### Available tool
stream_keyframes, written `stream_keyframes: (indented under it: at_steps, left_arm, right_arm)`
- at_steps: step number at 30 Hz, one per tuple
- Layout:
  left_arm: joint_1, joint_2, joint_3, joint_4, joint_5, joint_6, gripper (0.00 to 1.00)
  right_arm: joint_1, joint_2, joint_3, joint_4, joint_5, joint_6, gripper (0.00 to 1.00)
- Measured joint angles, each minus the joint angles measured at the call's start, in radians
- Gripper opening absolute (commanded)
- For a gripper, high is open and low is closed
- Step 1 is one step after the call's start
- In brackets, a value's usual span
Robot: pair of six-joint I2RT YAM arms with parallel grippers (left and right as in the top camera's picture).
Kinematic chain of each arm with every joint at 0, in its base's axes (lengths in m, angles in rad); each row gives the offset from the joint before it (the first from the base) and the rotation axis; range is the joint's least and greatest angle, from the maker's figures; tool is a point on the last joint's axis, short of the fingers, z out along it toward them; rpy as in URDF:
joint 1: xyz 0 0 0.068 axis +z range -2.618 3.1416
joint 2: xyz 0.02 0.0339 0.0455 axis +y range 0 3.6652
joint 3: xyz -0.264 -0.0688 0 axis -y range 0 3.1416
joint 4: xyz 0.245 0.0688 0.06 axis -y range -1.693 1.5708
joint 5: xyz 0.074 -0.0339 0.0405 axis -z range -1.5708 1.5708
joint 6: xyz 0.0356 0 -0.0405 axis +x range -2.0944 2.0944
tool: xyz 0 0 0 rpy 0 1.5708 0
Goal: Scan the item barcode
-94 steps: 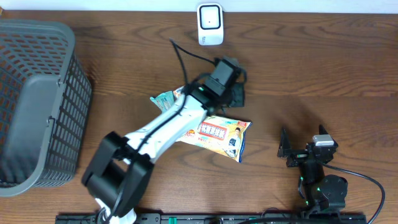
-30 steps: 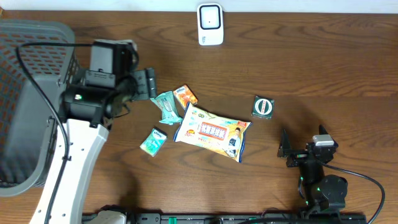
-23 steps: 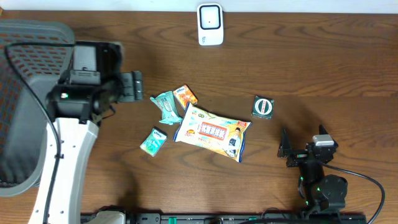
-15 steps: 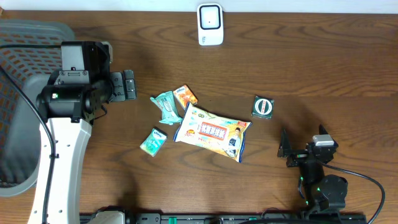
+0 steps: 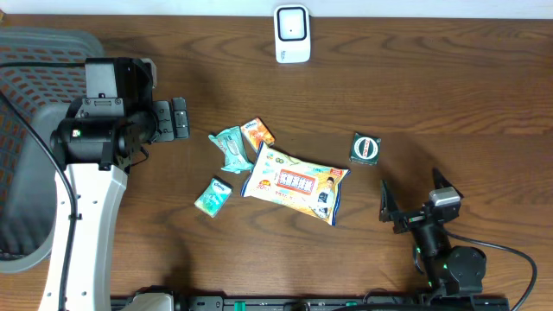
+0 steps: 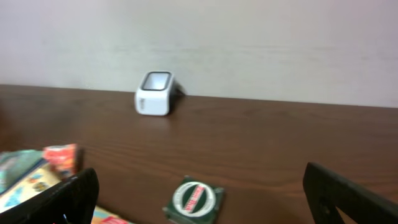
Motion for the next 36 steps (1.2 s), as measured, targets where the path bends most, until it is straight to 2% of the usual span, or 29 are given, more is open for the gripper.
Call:
stream_keyframes:
  at_steps: [3,7,20,22,26,30,33,36]
  left_arm:
    - [0.0,0.0,0.0,0.0,0.0,0.0,0.98]
    - [0.0,0.0,0.0,0.0,0.0,0.0,0.98]
    - [0.0,0.001,0.0,-0.001,0.003,0.0,0.98]
    - [0.0,0.001,0.0,0.001,0.003,0.0,0.98]
    - [0.0,0.002,0.0,0.0,0.003,0.0,0.98]
    - [0.0,0.002,0.0,0.0,0.003,0.0,0.98]
    - [0.0,0.002,0.0,0.0,0.003,0.0,0.98]
    - [0.0,0.002,0.0,0.0,0.003,0.0,0.98]
  right_arm:
    - [0.0,0.037,0.051,-0.051,-0.032,0.028,0.99]
    - [0.0,0.154,0.209,-0.156,-0.066,0.047,0.99]
    - [0.0,0.846,0.812,-0.634,-0.178,0.045,0.99]
    - [0.0,0.942,0.888,-0.66,-0.21,0.045,0.99]
    - [0.0,1.065,0.932,-0.638,-0.257,0.047,0.99]
    - [0.003,1.121,0.932,-0.604,-0.299,0.057,0.86]
    - [0.034,1.163,0.934,-0.603,-0.302,0.072,0.81]
    - [0.101,1.211,0.978,-0.661,-0.224,0.114,0.78]
